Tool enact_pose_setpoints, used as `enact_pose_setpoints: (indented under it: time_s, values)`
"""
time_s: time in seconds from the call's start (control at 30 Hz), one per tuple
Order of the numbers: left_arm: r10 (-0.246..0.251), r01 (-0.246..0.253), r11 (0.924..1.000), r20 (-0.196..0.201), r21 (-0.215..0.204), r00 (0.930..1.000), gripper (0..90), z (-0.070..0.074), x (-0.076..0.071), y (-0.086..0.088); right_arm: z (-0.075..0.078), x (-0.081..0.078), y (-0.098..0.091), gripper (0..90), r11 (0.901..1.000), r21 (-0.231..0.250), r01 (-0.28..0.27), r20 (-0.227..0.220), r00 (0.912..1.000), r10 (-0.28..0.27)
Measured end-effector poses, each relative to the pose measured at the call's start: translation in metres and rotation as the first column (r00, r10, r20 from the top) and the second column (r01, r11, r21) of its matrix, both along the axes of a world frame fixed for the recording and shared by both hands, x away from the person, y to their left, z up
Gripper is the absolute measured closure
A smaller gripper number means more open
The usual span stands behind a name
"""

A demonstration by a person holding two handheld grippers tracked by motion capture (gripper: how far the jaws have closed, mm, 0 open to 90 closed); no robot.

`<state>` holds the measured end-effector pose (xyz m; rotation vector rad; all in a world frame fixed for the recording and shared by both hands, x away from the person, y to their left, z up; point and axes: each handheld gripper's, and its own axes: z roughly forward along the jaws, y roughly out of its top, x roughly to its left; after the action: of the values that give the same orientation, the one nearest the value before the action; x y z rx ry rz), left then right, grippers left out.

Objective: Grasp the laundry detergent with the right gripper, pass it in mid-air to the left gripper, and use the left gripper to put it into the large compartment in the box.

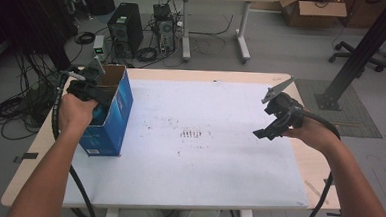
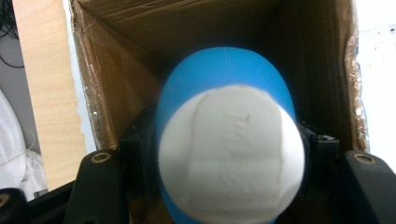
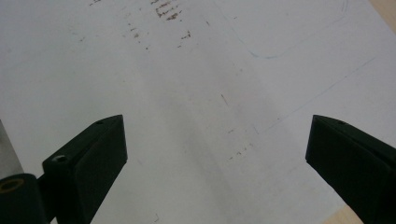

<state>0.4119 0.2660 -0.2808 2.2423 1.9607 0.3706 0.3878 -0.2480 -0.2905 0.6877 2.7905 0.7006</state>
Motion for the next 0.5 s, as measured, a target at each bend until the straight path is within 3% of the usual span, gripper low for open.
enact_pose_setpoints:
  time_s: [0.27, 0.5]
  values:
    - [-0.008, 0.008, 0.9999, 0.002, -0.014, 1.0000, 37.1, -0.0002, 0.0012, 0.0003, -0.0029, -0.0017, -0.0011, 5.1, 1.0000, 0.001, 0.002, -0.014, 0.9999, -0.002]
    - [0.001, -0.001, 0.9998, 0.037, -0.021, 0.9993, 29.5, 0.0084, -0.0005, 0.0028, -0.0029, -0.0027, -0.0009, 5.3, 1.0000, -0.002, -0.001, -0.022, 0.9998, 0.001]
